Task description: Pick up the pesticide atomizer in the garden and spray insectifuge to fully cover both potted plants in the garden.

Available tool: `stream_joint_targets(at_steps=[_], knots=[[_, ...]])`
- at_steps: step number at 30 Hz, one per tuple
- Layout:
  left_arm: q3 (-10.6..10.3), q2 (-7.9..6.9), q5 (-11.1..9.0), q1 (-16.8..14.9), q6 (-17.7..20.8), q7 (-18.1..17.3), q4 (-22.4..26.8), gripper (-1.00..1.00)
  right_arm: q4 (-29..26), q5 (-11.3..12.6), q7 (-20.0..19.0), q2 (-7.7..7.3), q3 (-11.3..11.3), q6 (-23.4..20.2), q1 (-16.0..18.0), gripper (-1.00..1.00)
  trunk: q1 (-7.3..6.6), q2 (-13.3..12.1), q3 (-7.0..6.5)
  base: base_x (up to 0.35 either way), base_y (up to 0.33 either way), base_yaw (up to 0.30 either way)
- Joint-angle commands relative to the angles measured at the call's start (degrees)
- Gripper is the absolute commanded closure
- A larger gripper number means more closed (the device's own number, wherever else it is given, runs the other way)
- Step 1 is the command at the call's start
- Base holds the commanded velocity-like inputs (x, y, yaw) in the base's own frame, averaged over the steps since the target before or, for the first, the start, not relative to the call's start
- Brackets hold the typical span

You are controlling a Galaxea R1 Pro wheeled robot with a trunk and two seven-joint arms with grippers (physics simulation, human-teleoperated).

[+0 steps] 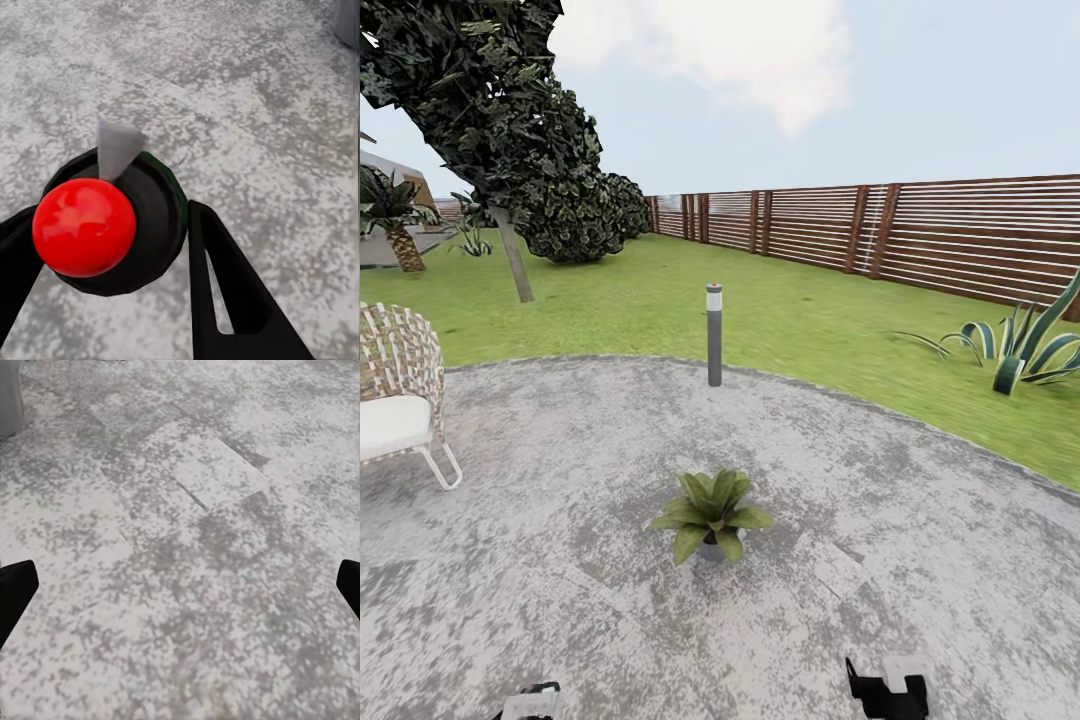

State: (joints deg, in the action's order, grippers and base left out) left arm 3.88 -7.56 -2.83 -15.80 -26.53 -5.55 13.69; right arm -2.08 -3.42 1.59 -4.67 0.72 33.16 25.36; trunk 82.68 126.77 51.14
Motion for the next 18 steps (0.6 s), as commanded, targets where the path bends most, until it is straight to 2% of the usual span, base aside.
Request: stream_joint_targets(at_steps=[1, 8, 14, 15, 16, 18], knots=[[0.31, -0.07, -0.18, -0.37, -0.04, -0.75, 0.28, 1.0, -0.28, -0.36, 0.13, 0.03, 0.08, 0.15, 0.04, -1.0, -0.01, 0.02, 0.05, 0.0, 0.0, 0.0], [-0.24, -1.08, 1.68, -2.68, 0.67, -2.77, 1.16, 1.0, -2.54, -0.55, -0.38, 0.09, -0.08, -0.1, 0.04, -1.0, -0.01, 0.02, 0.05, 0.0, 0.0, 0.0], [-0.21, -1.77, 3.58, -4.65, 2.59, -4.69, 1.25, 1.0, -4.47, -2.07, -1.67, 0.1, -0.11, -0.35, 0.15, -1.0, -0.01, 0.02, 0.05, 0.0, 0.0, 0.0], [-0.23, -1.8, 18.09, -15.05, 7.93, -22.62, 1.23, 1.0, -17.99, -4.64, -4.94, 0.1, -0.11, -0.48, 0.17, -1.0, -0.01, 0.02, 0.05, 0.0, 0.0, 0.0], [-0.24, -1.81, 19.08, -15.47, 8.02, -23.57, 1.22, 1.0, -18.37, -5.3, -5.76, 0.1, -0.11, -0.65, 0.18, -1.0, -0.01, 0.02, 0.05, 0.0, 0.0, 0.0], [-0.21, -1.94, 23.09, -17.02, 8.33, -27.4, 1.19, 1.0, -20.17, -7.88, -8.74, 0.1, -0.11, -2.21, 0.2, -1.0, -0.01, 0.02, 0.05, 0.0, 0.0, 0.0]])
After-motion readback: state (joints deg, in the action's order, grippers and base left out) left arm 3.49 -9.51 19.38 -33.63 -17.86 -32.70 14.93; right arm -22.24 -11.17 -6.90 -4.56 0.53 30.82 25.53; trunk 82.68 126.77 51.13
